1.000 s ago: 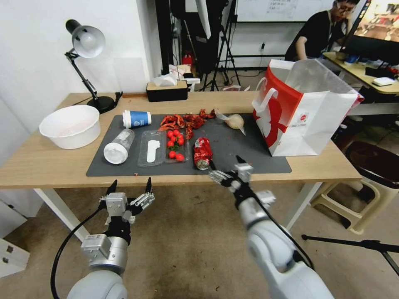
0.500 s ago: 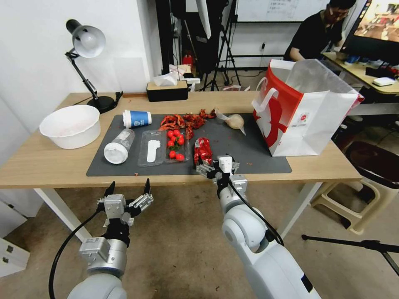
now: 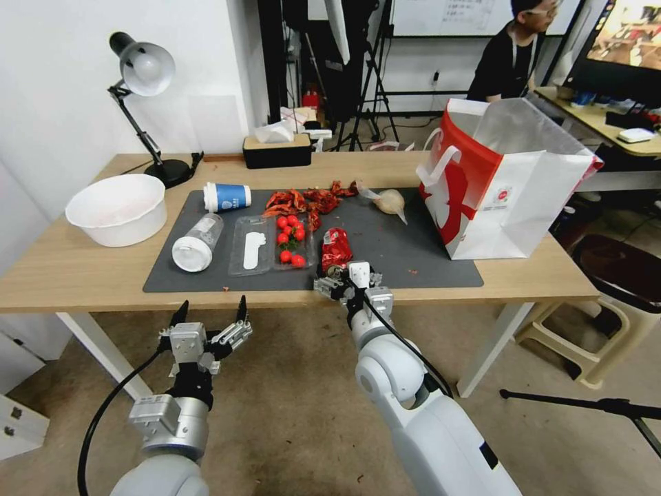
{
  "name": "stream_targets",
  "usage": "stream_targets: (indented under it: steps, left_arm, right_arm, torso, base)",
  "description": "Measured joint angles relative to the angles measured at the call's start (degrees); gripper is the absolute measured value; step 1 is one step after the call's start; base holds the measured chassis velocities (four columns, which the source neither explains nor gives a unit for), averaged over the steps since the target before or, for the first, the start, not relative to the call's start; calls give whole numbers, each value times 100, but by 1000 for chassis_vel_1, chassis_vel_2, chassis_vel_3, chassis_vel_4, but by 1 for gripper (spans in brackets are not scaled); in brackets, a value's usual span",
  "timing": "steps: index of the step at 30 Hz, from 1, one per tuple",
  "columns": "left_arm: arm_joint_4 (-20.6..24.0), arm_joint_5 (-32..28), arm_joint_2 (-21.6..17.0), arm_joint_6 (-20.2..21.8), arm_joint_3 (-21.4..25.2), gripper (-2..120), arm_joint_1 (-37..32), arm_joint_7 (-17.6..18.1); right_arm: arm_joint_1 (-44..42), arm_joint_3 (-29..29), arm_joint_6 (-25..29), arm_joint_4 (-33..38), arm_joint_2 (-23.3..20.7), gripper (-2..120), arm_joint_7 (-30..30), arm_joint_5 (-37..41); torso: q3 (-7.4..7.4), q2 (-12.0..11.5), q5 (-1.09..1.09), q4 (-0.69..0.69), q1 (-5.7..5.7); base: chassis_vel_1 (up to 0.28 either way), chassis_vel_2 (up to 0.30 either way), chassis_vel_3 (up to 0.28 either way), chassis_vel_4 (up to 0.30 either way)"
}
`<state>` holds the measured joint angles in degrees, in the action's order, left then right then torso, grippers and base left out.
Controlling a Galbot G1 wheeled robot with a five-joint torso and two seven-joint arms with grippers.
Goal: Pick up the trash from the table and place it into the takeout bag.
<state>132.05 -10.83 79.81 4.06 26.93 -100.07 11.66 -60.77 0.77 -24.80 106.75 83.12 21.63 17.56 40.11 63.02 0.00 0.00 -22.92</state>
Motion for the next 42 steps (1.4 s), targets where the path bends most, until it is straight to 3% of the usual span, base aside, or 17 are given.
stream_targets:
  steps: [5,14,25,27,30,32,35,37,42]
  left_arm:
    - [-16,0,-12,-1,-17,100,3,0]
    - [-80,-1,-30,-11,-53,100,35,26]
    - [-102,32,-10,-17,-86,100,53,58]
    - [-91,37,-8,-18,-87,100,51,58]
    - [-43,46,-11,-18,-77,100,34,55]
    - [-34,47,-10,-18,-76,100,33,54]
    - [-31,47,-6,-21,-71,100,28,55]
    - [-31,47,-2,-29,-66,100,14,55]
    - [-4,47,8,-34,-70,100,-3,46]
  right_arm:
    - [-7,64,110,-96,52,86,-187,-2]
    - [-37,155,161,-109,14,52,-285,-17]
    - [-148,345,411,208,-130,51,-497,-162]
    - [-163,502,502,482,-285,51,-646,-237]
    - [22,1156,682,1074,-1125,51,-986,-75]
    - [112,1302,732,1182,-1339,51,-974,55]
    - [291,1562,906,1284,-1644,51,-907,195]
    - [731,2053,1031,1326,-1963,51,-647,540]
    - [1356,2288,771,1143,-2255,51,-242,1095]
  torso:
    - [0,0,0,0,-1]
    - [0,0,0,0,0]
    - [0,0,2,1,0]
    - [0,0,2,1,1]
    - [0,0,1,-1,1]
    - [0,0,3,-2,1]
    - [0,0,2,0,1]
    - [0,1,3,-1,1]
    - [0,1,4,1,1]
  base:
    - [0,0,0,0]
    - [0,0,0,0]
    - [0,0,0,0]
    - [0,0,0,0]
    - [0,0,0,0]
    - [0,0,0,0]
    - [0,0,0,0]
    - [0,0,0,0]
    - [0,0,0,0]
